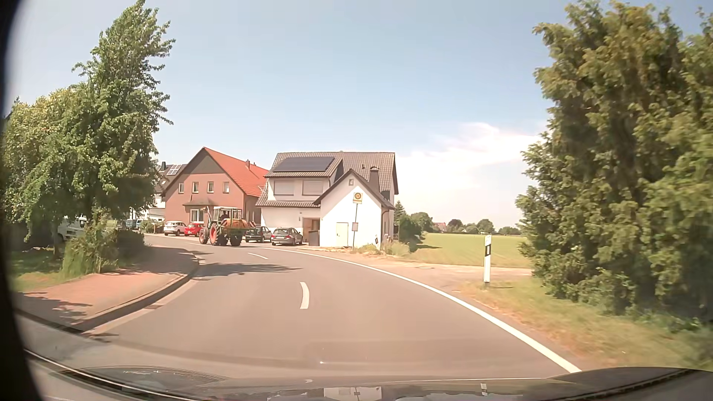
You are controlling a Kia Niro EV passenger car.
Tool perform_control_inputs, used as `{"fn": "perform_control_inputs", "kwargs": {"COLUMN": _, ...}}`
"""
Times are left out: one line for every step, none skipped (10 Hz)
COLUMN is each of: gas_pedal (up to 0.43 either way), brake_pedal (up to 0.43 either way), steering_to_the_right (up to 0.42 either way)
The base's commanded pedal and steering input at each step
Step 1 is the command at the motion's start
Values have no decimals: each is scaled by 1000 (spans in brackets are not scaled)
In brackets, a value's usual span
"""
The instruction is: Follow the waypoints while adhering to traffic rules and regulations
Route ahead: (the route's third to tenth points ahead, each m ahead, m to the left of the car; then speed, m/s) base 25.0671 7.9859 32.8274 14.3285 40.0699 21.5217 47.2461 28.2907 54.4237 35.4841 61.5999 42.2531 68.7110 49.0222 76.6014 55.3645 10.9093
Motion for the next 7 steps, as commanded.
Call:
{"fn": "perform_control_inputs", "kwargs": {"gas_pedal": 98, "brake_pedal": 0, "steering_to_the_right": -72}}
{"fn": "perform_control_inputs", "kwargs": {"gas_pedal": 98, "brake_pedal": 0, "steering_to_the_right": -75}}
{"fn": "perform_control_inputs", "kwargs": {"gas_pedal": 98, "brake_pedal": 0, "steering_to_the_right": -76}}
{"fn": "perform_control_inputs", "kwargs": {"gas_pedal": 98, "brake_pedal": 0, "steering_to_the_right": -76}}
{"fn": "perform_control_inputs", "kwargs": {"gas_pedal": 87, "brake_pedal": 0, "steering_to_the_right": -76}}
{"fn": "perform_control_inputs", "kwargs": {"gas_pedal": 67, "brake_pedal": 0, "steering_to_the_right": -79}}
{"fn": "perform_control_inputs", "kwargs": {"gas_pedal": 47, "brake_pedal": 0, "steering_to_the_right": -84}}
